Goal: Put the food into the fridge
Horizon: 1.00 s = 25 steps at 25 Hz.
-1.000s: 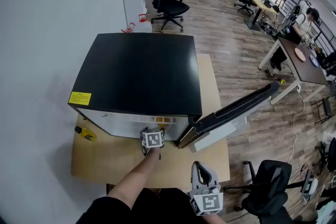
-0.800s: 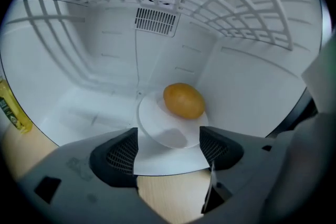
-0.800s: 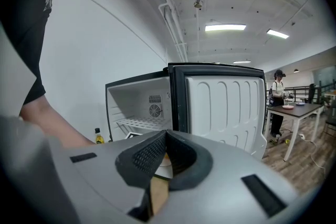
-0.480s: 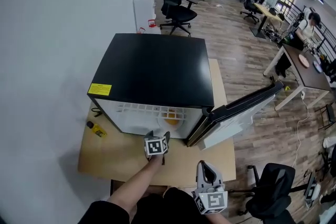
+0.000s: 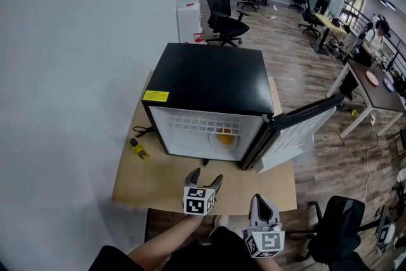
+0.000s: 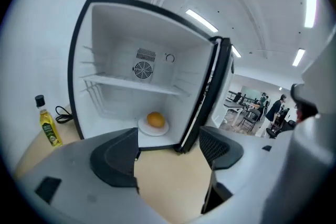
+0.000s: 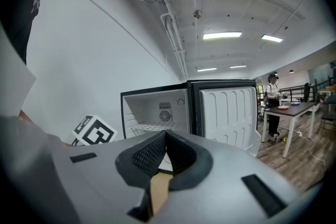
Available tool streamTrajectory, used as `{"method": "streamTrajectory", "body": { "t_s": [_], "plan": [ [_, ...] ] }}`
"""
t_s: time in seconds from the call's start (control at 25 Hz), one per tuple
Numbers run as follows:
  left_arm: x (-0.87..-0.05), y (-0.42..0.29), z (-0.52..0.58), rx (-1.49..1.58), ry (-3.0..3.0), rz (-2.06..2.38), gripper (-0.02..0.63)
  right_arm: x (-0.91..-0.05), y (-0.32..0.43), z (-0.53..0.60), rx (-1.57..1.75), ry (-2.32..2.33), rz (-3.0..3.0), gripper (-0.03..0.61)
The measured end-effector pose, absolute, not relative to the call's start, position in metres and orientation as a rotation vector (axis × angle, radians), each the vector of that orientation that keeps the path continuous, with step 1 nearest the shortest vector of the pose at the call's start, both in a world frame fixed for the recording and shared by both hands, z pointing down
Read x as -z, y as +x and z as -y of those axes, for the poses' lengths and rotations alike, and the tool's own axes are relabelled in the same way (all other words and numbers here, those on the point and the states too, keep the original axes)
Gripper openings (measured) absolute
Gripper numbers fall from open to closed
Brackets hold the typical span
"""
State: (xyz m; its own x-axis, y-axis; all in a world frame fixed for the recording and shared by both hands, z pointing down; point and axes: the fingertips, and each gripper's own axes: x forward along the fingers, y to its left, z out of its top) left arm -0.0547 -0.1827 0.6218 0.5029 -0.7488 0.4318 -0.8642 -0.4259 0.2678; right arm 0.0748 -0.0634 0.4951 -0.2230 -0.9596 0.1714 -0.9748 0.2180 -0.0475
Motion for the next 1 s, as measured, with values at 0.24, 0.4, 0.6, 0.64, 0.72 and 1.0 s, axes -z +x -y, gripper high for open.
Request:
{"method": "streamTrajectory", "body": {
  "t_s": [0.24, 0.4, 0.6, 0.64, 0.72, 1.0],
  "plan": [
    [-0.55, -0.073, 0.089, -0.072, 2.318, 1.337, 0.334, -0.486, 0.063, 0.006, -0.198, 1.918, 2.356, 0.06],
    [-0.515, -0.075, 0.033, -0.014, 2.424, 1.311, 0.334, -0.485, 0.061, -0.033, -0.212, 1.952, 2.326, 0.06],
    [-0.502, -0.071, -0.037, 0.001, 2.457, 1.202, 0.334, -0.482, 0.063, -0.079, -0.209, 1.969, 2.285, 0.06],
    [-0.501, -0.072, -0.046, 0.005, 2.448, 1.185, 0.334, -0.482, 0.063, -0.085, -0.211, 1.973, 2.279, 0.06],
    [-0.5, -0.073, -0.058, 0.014, 2.463, 1.172, 0.333, -0.482, 0.062, -0.094, -0.211, 1.975, 2.277, 0.06],
    [-0.486, -0.08, -0.081, 0.082, 2.523, 1.197, 0.278, -0.481, 0.044, -0.109, -0.179, 1.9, 2.344, 0.06]
  ]
}}
